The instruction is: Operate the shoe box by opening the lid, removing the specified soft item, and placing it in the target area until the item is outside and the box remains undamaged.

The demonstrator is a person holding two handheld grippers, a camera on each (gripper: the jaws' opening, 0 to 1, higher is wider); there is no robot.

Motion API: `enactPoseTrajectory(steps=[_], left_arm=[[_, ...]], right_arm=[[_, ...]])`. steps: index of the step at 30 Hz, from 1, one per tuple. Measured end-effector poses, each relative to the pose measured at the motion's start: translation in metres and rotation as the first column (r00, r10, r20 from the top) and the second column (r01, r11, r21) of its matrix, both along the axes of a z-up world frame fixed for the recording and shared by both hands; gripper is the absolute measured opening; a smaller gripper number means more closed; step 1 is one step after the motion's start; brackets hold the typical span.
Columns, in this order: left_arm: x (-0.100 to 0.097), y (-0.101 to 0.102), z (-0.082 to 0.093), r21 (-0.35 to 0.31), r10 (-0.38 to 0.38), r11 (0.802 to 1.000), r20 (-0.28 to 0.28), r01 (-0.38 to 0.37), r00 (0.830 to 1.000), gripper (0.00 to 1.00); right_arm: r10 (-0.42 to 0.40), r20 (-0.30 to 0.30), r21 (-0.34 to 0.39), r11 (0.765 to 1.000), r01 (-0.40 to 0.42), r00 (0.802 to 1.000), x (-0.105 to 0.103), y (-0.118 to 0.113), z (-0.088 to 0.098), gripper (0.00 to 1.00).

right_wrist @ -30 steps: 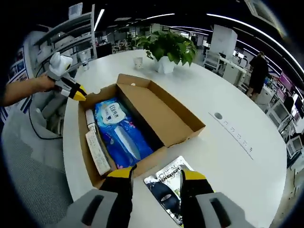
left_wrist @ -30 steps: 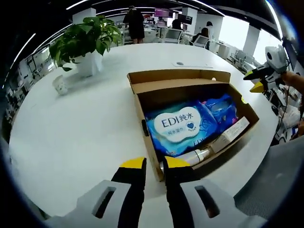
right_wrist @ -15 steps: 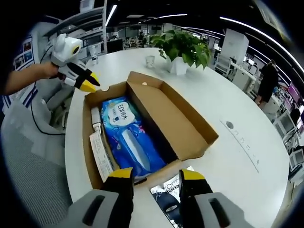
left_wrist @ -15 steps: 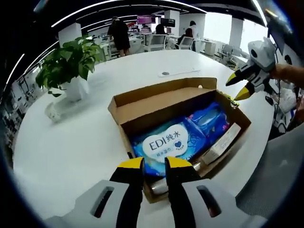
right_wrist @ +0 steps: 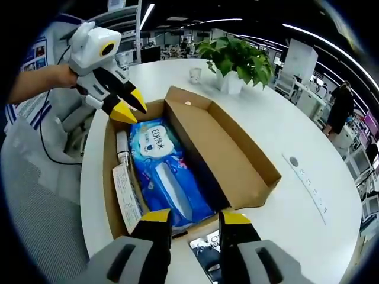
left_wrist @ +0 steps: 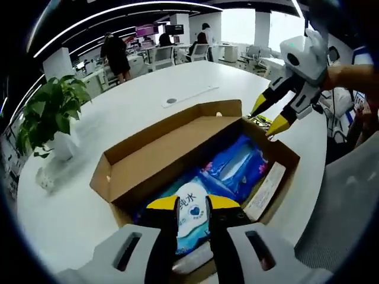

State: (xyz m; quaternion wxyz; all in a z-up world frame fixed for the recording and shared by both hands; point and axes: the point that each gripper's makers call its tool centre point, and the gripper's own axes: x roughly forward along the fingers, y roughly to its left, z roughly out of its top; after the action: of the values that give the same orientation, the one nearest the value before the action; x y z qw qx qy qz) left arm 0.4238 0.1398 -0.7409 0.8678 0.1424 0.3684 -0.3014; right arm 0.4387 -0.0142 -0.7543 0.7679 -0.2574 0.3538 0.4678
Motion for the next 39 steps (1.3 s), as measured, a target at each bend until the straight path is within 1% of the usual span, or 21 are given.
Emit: enactPoseTrajectory(steps=[3,7,10,14,19,22,24,26,29,35,39], left_arm=[[0.006,-0.015,-0.003,0.007,-0.053,0.999,0.006,0.053,0.999,0.15],[0.012,-0.031,-0.009,0.018,-0.099,0.995,-0.003,0.099,0.995,0.14],[0.014,-0.039,-0.010,0.022,-0.120,0.993,-0.009,0.120,0.993,0.14],[0.017,-0.044,-0.011,0.021,-0.130,0.991,-0.013,0.130,0.991,0.14],[0.017,-0.043,-0.012,0.023,-0.137,0.990,-0.012,0.137,0.991,0.13],[0.019,-0.045,-0.016,0.017,-0.132,0.991,-0.025,0.133,0.991,0.13],[0.018,-0.042,-0.016,0.031,-0.130,0.991,-0.025,0.131,0.991,0.14],[0.015,-0.040,-0.013,0.015,-0.125,0.992,-0.023,0.125,0.992,0.14],[0.011,-0.032,-0.012,0.020,-0.111,0.994,-0.020,0.111,0.994,0.14],[-0.001,-0.012,-0.010,0.003,-0.059,0.998,-0.014,0.059,0.998,0.15],[-0.011,0.003,-0.013,0.005,-0.028,1.000,-0.021,0.028,0.999,0.15]], right_arm=[[0.001,-0.004,0.004,1.000,-0.001,1.000,0.002,0.002,-0.002,0.26],[0.001,-0.011,0.005,1.000,-0.001,1.000,0.004,0.004,-0.006,0.25],[0.000,-0.013,0.002,1.000,0.000,1.000,0.004,0.004,-0.008,0.24],[0.000,-0.017,0.003,1.000,0.000,1.000,0.005,0.005,-0.011,0.23],[0.009,-0.018,0.000,1.000,-0.009,1.000,0.007,0.008,-0.014,0.22],[0.015,-0.019,0.000,1.000,-0.015,1.000,0.010,0.011,-0.017,0.21],[0.014,-0.019,0.001,1.000,-0.014,1.000,0.011,0.012,-0.018,0.21],[0.016,-0.021,0.002,1.000,-0.016,1.000,0.011,0.015,-0.019,0.21],[0.025,-0.019,0.005,1.000,-0.025,0.999,0.009,0.020,-0.021,0.21],[0.050,-0.020,0.008,0.999,-0.050,0.999,0.008,0.029,-0.026,0.20],[0.063,-0.025,0.007,0.998,-0.063,0.998,0.007,0.035,-0.031,0.20]])
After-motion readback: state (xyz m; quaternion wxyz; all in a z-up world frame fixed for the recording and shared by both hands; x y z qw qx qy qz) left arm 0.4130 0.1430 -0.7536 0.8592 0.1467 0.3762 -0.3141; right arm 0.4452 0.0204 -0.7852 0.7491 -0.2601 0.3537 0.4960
